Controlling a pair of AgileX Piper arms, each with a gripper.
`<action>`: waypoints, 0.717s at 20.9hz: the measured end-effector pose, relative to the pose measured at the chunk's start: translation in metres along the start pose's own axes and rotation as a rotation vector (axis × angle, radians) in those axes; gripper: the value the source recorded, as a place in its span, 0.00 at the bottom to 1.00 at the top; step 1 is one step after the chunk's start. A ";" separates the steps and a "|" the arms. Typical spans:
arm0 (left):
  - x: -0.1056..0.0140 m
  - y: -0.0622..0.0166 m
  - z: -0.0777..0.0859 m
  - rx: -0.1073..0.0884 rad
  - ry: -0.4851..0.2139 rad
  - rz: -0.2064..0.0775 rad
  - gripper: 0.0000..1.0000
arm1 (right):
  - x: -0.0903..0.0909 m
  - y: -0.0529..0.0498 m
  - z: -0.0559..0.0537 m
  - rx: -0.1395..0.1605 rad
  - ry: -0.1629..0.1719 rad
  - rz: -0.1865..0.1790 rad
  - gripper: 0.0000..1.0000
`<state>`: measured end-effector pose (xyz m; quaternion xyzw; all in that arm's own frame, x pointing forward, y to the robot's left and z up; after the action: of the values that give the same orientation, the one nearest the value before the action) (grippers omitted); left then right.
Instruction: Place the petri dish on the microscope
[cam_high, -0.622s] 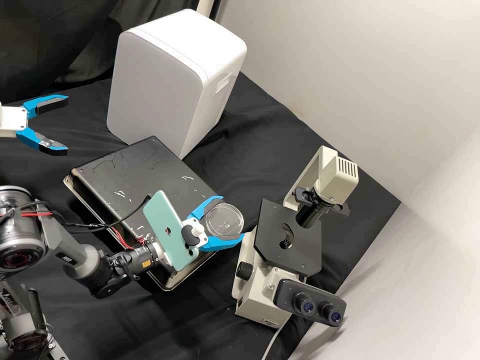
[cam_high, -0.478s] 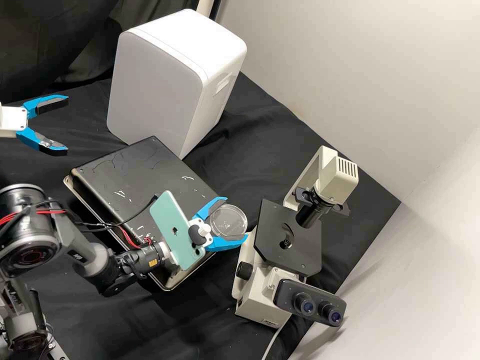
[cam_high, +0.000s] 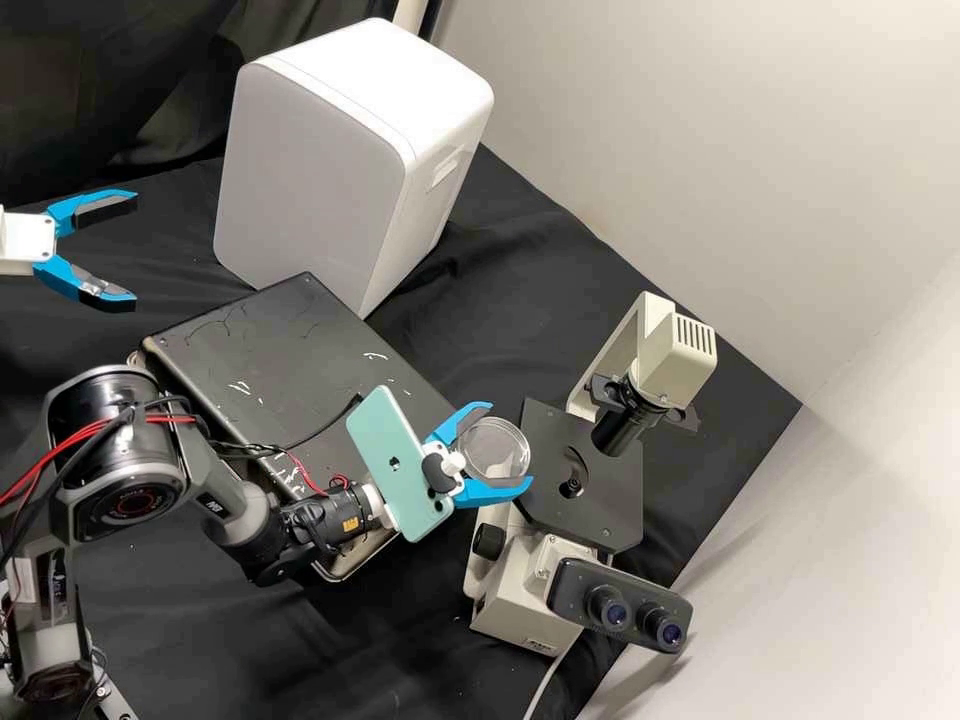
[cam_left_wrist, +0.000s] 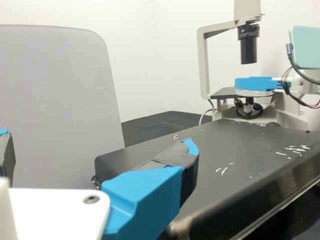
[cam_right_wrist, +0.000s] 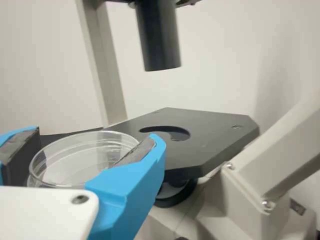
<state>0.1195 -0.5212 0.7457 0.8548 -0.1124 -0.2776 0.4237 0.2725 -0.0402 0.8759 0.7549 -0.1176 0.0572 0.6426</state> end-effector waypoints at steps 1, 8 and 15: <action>0.000 0.0000 0.000 0.000 0.000 0.000 1.00 | 0.000 0.002 0.001 -0.001 -0.003 0.008 0.00; 0.000 0.0000 0.000 0.000 0.000 0.000 1.00 | 0.001 0.009 0.005 -0.004 -0.024 0.027 0.00; 0.000 -0.0002 0.002 0.000 -0.011 -0.001 1.00 | 0.019 0.014 0.011 -0.001 -0.058 0.041 0.00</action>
<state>0.1183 -0.5221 0.7447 0.8533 -0.1142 -0.2828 0.4230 0.2870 -0.0550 0.8920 0.7534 -0.1516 0.0482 0.6380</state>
